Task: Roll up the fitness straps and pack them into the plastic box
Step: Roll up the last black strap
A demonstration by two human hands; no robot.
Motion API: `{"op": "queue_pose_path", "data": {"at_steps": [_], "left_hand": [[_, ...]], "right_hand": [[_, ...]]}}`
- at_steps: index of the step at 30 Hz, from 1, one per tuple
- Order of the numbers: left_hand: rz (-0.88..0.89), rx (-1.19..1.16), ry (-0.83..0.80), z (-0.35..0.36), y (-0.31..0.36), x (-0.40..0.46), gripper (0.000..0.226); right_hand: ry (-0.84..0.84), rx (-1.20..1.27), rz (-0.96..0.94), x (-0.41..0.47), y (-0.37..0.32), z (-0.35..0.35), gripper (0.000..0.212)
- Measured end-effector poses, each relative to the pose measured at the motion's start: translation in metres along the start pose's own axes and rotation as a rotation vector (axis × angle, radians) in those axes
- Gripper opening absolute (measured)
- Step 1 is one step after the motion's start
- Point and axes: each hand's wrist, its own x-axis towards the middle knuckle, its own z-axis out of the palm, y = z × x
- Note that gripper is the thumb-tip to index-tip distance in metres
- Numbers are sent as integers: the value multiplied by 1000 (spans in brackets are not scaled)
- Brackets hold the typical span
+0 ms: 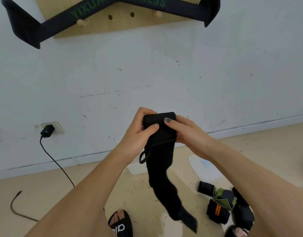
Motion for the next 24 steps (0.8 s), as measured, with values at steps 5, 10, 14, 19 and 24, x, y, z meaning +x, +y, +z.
{"op": "queue_pose_path", "data": {"at_steps": [5,10,14,19,24], "left_hand": [[16,62,-9,2,-1,-1,27],[-86,10,-12,3,-2,1,35],[-183,-111,-25,4,-1,2,18],[-195,-134,-20,2,-3,5,18],[-186,-119,-38,1,-4,4,20]], "right_hand": [[63,17,-14,-1,-3,4,33],[46,97,-45,-1,0,7,24],[36,66,-73,0,0,7,21],[18,72,-40,-1,-2,7,22],[45,-43,-9,-1,0,9,27]]}}
